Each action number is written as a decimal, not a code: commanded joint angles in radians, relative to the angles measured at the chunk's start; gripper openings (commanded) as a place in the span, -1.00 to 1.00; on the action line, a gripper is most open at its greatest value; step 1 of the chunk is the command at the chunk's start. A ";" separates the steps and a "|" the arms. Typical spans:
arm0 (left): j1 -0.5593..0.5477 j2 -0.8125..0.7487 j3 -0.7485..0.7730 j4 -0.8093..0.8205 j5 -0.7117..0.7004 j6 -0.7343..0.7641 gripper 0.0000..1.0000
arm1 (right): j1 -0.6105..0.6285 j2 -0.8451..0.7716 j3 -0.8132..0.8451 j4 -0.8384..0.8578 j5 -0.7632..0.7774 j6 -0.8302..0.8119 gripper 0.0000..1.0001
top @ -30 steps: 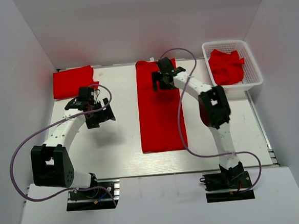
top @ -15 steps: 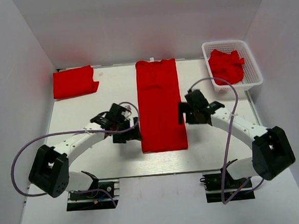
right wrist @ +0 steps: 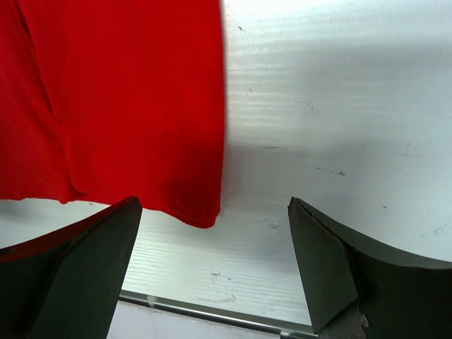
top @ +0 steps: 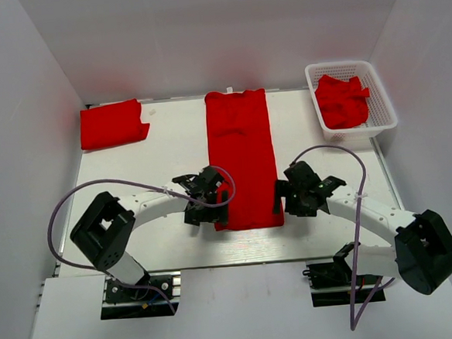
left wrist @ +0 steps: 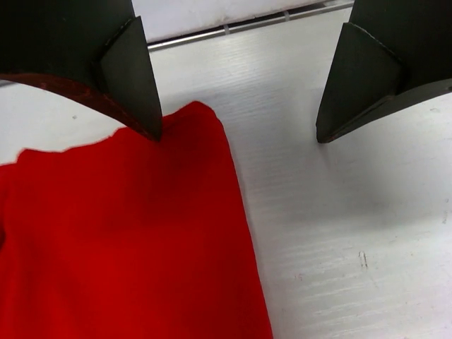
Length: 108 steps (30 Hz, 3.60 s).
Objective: Fold and stack the t-shirts
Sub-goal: Grab the bottom of the folded rectangular tshirt with both arms, then fold the folded rectangular tshirt in 1/3 of the way
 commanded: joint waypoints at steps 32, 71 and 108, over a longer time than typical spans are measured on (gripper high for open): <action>-0.042 0.036 0.061 0.028 0.085 0.072 -1.00 | 0.026 0.044 -0.011 0.032 -0.081 -0.039 -1.00; 0.325 0.332 0.667 0.037 0.225 0.216 -1.00 | -0.137 0.573 0.805 -0.018 0.165 -0.298 -1.00; 0.457 0.577 0.838 0.210 0.302 0.336 -1.00 | -0.270 0.927 1.161 0.000 -0.041 -0.447 -1.00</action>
